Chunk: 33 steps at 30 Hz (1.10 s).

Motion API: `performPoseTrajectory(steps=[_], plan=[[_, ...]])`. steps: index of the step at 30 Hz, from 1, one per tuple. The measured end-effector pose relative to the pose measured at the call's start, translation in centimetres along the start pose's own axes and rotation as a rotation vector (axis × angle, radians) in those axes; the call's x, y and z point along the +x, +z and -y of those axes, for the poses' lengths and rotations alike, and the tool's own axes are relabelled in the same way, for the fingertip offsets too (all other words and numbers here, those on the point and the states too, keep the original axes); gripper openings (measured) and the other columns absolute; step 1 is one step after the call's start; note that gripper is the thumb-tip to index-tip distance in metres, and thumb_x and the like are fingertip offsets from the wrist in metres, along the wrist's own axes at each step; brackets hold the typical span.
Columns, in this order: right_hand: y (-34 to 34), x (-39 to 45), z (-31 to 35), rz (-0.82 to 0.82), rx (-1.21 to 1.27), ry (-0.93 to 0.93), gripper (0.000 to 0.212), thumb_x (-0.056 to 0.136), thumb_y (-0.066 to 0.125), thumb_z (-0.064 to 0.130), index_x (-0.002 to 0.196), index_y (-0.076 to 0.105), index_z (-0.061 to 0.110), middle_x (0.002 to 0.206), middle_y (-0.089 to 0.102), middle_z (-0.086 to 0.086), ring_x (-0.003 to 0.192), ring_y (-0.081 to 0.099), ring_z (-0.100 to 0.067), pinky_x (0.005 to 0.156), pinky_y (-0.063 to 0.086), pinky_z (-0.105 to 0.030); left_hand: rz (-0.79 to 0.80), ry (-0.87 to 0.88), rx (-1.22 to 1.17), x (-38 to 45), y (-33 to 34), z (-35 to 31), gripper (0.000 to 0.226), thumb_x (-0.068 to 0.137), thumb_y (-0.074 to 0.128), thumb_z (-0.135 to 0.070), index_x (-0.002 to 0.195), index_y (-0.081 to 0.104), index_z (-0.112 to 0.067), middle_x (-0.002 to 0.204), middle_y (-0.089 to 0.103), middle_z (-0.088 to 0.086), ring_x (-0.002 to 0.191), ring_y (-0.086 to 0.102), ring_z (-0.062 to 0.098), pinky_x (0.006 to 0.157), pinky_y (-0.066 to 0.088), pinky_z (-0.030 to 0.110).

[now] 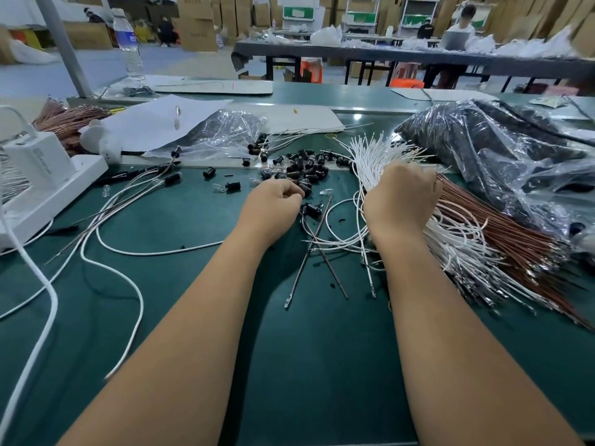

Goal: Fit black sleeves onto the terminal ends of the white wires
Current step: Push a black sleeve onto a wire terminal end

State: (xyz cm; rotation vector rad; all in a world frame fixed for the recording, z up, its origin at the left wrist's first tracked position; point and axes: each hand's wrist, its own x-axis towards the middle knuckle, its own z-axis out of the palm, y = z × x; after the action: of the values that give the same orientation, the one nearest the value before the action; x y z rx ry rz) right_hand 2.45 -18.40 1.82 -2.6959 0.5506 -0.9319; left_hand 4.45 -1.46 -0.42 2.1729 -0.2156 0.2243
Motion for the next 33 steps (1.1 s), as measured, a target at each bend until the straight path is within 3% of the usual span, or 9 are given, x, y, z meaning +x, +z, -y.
performPoseTrajectory(steps=[6, 10, 13, 16, 19, 23, 26, 29, 33], plan=[[-0.5, 0.3, 0.6, -0.117, 0.321, -0.082, 0.027, 0.086, 0.049, 0.000, 0.104, 0.068, 0.006, 0.102, 0.067, -0.011, 0.099, 0.055, -0.025, 0.086, 0.042, -0.029, -0.030, 0.085, 0.295, 0.2, 0.6, -0.2, 0.034, 0.089, 0.041, -0.009, 0.115, 0.063, -0.016, 0.106, 0.056, 0.002, 0.089, 0.054, 0.019, 0.072, 0.042, 0.029], [-0.5, -1.0, 2.3, -0.009, 0.505, -0.366, 0.023, 0.089, 0.053, 0.000, 0.104, 0.071, 0.006, 0.098, 0.068, -0.009, 0.090, 0.059, -0.019, 0.074, 0.043, -0.020, -0.043, 0.132, 0.237, -0.2, 1.0, -0.4, 0.060, 0.092, 0.038, -0.008, 0.148, 0.020, -0.017, 0.120, 0.053, 0.011, 0.107, 0.049, 0.031, 0.085, 0.042, 0.041], [-0.1, -1.9, 3.1, 0.080, 0.558, -0.488, 0.026, 0.088, 0.055, 0.000, 0.106, 0.071, 0.009, 0.098, 0.069, -0.006, 0.087, 0.061, -0.018, 0.077, 0.049, -0.028, -0.202, 0.302, 0.258, -0.5, 0.9, -0.3, 0.052, 0.094, 0.045, -0.012, 0.143, 0.030, -0.008, 0.140, 0.038, 0.012, 0.129, 0.033, 0.029, 0.109, 0.030, 0.043], [0.1, -1.7, 3.0, 0.048, 0.619, -0.441, 0.026, 0.088, 0.055, 0.000, 0.104, 0.073, 0.011, 0.097, 0.071, -0.004, 0.082, 0.058, -0.014, 0.074, 0.048, -0.026, -0.324, 0.277, -0.089, -0.2, 0.1, -0.3, 0.038, 0.095, 0.048, -0.010, 0.132, 0.043, -0.006, 0.126, 0.052, 0.007, 0.116, 0.049, 0.020, 0.100, 0.040, 0.036], [0.3, -1.3, 2.5, 0.055, 0.606, -0.379, 0.026, 0.088, 0.055, 0.003, 0.101, 0.073, 0.014, 0.096, 0.070, -0.001, 0.080, 0.058, -0.013, 0.068, 0.047, -0.026, -0.276, 0.117, -0.540, -0.1, -1.2, -0.7, 0.049, 0.096, 0.045, -0.004, 0.141, 0.029, -0.014, 0.118, 0.057, 0.007, 0.095, 0.061, 0.019, 0.080, 0.052, 0.036], [0.3, -1.5, 2.5, 0.073, 0.593, -0.362, 0.024, 0.087, 0.055, 0.004, 0.098, 0.073, 0.016, 0.093, 0.070, 0.002, 0.076, 0.056, -0.012, 0.063, 0.043, -0.023, -0.377, 0.229, -0.010, 0.0, -1.9, 0.2, 0.067, 0.083, 0.050, 0.007, 0.141, 0.038, -0.026, 0.147, 0.033, 0.000, 0.137, 0.026, 0.018, 0.116, 0.022, 0.038], [-0.1, -1.7, 2.7, -0.001, 0.668, -0.355, 0.023, 0.086, 0.055, 0.003, 0.096, 0.073, 0.013, 0.086, 0.069, 0.001, 0.075, 0.059, -0.013, 0.062, 0.046, -0.023, -0.252, 0.215, 0.129, 0.2, -2.0, 0.7, 0.030, 0.093, 0.053, -0.010, 0.112, 0.066, -0.028, 0.117, 0.063, -0.004, 0.110, 0.050, 0.018, 0.104, 0.033, 0.047], [-0.4, -1.4, 2.7, -0.103, 0.654, -0.267, 0.022, 0.087, 0.054, 0.005, 0.095, 0.073, 0.013, 0.089, 0.070, 0.001, 0.079, 0.058, -0.010, 0.061, 0.041, -0.011, -0.152, 0.192, -0.043, -0.1, -2.0, 0.8, 0.023, 0.096, 0.048, -0.010, 0.092, 0.067, -0.021, 0.069, 0.061, 0.004, 0.050, 0.040, 0.007, 0.059, 0.038, 0.025], [-0.7, -0.8, 2.2, -0.208, 0.586, -0.032, 0.020, 0.087, 0.050, 0.010, 0.089, 0.069, 0.014, 0.088, 0.066, 0.000, 0.083, 0.056, -0.015, 0.058, 0.034, -0.017, -0.219, 0.186, -0.046, 0.1, -2.2, 0.8, 0.019, 0.097, 0.044, -0.011, 0.093, 0.062, -0.013, 0.055, 0.043, -0.004, 0.044, 0.030, 0.008, 0.046, 0.027, 0.025]])
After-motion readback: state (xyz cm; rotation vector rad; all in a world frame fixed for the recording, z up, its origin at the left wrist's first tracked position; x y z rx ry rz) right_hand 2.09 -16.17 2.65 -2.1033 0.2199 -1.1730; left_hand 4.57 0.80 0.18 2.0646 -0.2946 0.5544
